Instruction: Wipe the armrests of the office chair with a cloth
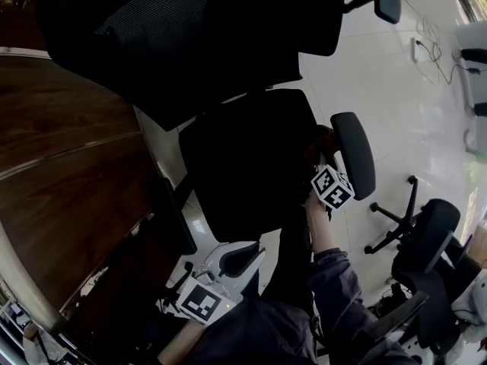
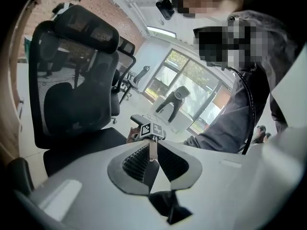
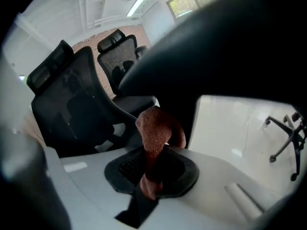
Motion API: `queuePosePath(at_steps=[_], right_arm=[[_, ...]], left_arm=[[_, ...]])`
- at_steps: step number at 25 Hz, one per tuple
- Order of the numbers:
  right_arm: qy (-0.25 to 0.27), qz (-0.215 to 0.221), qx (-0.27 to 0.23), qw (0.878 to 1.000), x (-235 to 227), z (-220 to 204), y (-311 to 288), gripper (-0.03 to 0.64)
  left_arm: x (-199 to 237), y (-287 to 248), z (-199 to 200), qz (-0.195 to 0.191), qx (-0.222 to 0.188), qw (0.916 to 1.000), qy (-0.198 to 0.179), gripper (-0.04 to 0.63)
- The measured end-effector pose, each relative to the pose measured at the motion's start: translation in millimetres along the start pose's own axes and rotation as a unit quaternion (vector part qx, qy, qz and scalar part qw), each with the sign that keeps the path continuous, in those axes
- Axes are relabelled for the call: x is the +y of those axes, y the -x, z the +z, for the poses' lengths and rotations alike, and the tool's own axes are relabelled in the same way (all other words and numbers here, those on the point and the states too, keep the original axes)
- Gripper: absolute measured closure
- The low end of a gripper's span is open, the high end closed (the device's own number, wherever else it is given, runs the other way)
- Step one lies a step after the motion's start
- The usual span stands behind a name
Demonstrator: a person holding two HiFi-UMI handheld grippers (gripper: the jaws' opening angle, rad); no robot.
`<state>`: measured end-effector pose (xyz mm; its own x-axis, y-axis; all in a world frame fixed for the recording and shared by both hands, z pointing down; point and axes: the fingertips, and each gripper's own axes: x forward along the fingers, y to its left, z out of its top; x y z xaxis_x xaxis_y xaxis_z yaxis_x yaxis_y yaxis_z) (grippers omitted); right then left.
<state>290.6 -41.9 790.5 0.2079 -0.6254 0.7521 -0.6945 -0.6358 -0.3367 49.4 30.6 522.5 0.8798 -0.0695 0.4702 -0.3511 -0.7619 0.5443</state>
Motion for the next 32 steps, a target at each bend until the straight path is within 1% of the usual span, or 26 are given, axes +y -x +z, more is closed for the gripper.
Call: queuePosePath(at_steps=[4,6,8,13,17,20,26,32], right_arm=[[-0.003,0.012,-0.022,1.0,4,13,33,0.571],[-0.005,0.011,-0.028,1.0,1,14,43,0.569],[0.004,0.007,-0.028,1.0,-4,12,46,0.569],[0.027,-0.016,-0.021,0.999,-16,3,23,0.569],[0.036,-0.038,-0.008,0.999,-26,-8,-4,0.569],[0.04,-0.046,0.005,0.998,-29,-15,-19,0.569],[0.053,-0.04,0.024,0.997,-26,-18,-32,0.569],[0.056,-0.021,0.011,0.998,-13,-3,-10,0.569]], left_arm=[[-1,2,6,-0.005,-0.008,1.0,-0.004,0.528],[-2,4,6,-0.007,-0.007,0.9999,-0.006,0.528],[-3,5,4,-0.009,-0.004,0.9999,-0.006,0.526],[-1,8,-4,-0.009,0.003,0.9999,-0.004,0.528],[1,11,-12,-0.005,0.013,0.9999,-0.001,0.528],[4,14,-16,-0.002,0.016,0.9999,0.002,0.526],[7,16,-16,0.0,0.012,0.9999,0.006,0.526],[9,19,-11,0.004,-0.005,0.9999,0.01,0.526]])
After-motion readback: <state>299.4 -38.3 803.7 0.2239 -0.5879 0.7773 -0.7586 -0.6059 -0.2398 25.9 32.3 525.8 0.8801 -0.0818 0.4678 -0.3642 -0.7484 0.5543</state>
